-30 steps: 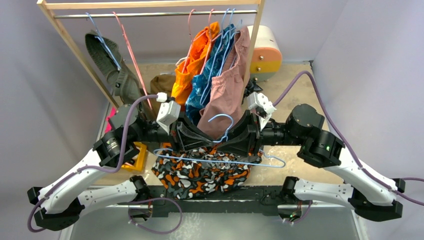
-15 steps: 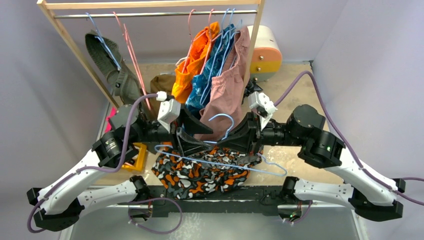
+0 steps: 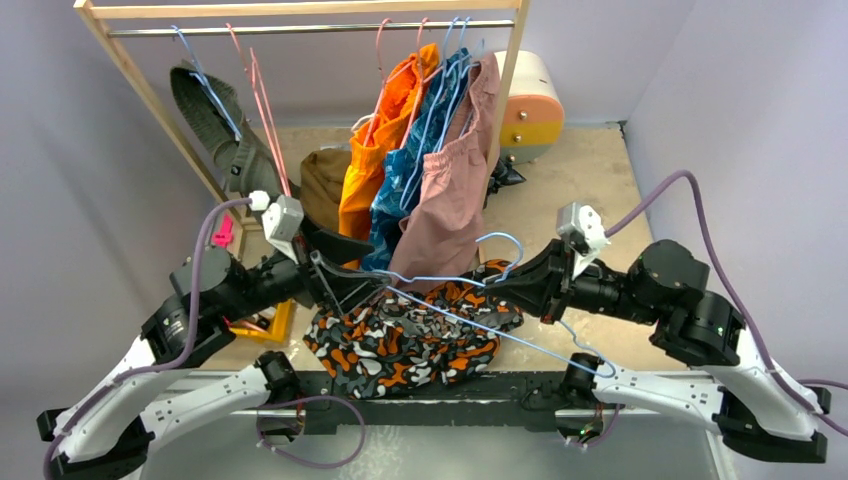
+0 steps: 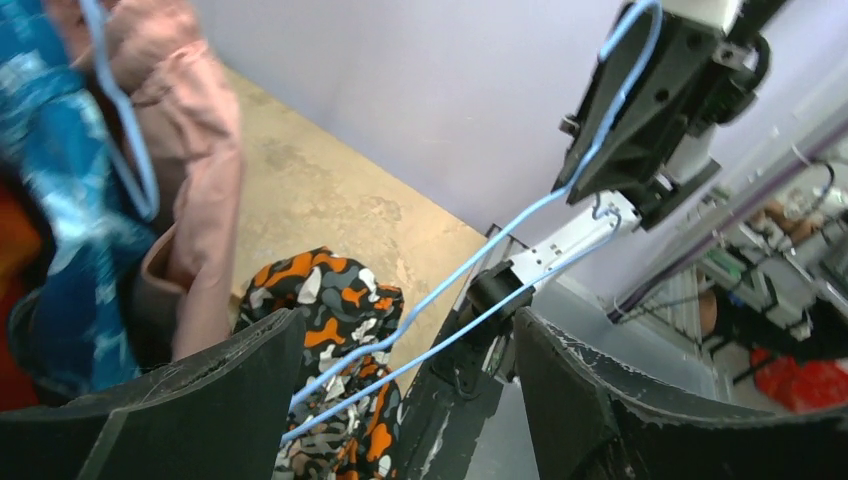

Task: Place the shorts on the hanger
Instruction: Hang the shorts on the hanger.

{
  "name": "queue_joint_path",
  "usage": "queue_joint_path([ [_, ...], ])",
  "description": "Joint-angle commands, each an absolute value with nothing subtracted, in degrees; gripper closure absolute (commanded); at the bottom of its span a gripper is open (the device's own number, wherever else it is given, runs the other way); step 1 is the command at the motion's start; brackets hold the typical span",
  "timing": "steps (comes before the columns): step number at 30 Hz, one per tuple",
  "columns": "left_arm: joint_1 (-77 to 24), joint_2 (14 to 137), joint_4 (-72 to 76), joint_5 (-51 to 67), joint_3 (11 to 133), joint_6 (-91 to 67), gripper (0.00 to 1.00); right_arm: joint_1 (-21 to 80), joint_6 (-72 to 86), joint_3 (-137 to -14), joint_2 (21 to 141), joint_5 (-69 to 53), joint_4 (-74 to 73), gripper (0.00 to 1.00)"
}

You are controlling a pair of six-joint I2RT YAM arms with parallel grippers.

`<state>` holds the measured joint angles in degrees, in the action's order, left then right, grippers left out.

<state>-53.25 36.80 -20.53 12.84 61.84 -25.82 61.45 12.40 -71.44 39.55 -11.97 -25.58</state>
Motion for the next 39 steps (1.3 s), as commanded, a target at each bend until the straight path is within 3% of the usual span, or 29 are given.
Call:
queue_joint_path([
  [1,-52.91,36.42,-28.82,1.48,61.22,-34.35,0.24,61.61,11.50,-73.07,40.16,-8.00,-32.32,1.00],
  [7,-52.91,39.39,-38.87,-1.05,57.15,-45.57,0.22,61.61,11.84,-72.04,39.22,-6.85,-33.76,1.00],
  [12,-52.91,39.29,-40.17,-1.71,51.22,-56.26,0.32,61.62,11.94,-71.54,39.23,-5.12,-33.42,1.00],
  [15,-52.86,37.36,-41.94,-3.48,48.67,-58.31,0.33,61.61,11.33,-71.72,40.10,-5.34,-34.52,1.00],
  [30,-52.91,47.79,-43.95,-11.97,45.55,-53.04,0.34,61.61,8.81,-69.69,41.19,-3.80,-33.00,1.00],
  [39,-52.91,51.70,-38.98,-9.22,43.19,-51.33,0.37,61.61,8.25,-67.15,40.05,-2.99,-27.99,1.00],
])
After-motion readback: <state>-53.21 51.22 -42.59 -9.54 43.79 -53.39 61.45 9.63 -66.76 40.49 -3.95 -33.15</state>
